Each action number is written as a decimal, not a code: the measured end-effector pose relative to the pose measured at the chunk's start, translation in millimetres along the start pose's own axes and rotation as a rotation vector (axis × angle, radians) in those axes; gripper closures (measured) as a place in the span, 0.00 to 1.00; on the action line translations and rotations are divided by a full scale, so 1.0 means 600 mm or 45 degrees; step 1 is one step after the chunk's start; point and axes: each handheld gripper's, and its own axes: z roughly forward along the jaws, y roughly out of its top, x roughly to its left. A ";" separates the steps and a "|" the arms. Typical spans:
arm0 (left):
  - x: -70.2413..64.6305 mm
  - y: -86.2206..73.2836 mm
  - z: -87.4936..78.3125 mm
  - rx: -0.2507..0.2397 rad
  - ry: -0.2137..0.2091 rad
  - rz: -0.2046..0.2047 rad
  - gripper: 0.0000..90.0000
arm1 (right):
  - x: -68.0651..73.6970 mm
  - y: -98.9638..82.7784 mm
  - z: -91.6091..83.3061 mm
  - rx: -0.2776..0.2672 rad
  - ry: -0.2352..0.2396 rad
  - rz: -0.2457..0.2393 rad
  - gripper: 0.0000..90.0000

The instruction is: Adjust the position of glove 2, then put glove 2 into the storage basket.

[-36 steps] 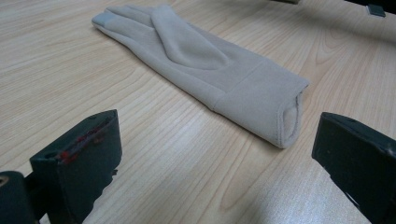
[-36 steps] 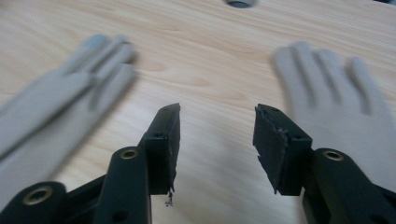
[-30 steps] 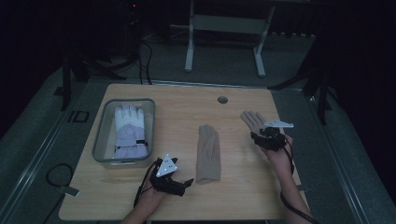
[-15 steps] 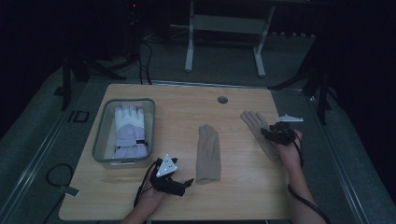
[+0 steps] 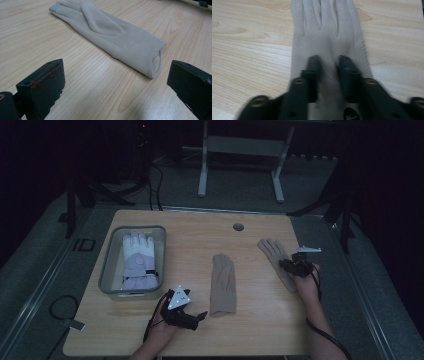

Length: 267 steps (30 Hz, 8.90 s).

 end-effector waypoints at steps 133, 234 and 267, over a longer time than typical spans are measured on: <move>-0.005 0.002 -0.004 0.001 0.028 0.025 0.02 | 0.114 -0.122 -0.091 -0.096 -0.103 -0.062 0.92; -0.024 0.030 0.009 0.007 -0.165 0.007 0.05 | 0.280 -0.018 -0.054 0.082 0.474 -0.408 0.12; -0.042 0.070 0.089 0.232 -0.319 0.330 0.32 | 0.272 0.035 0.048 0.121 0.514 -0.098 0.22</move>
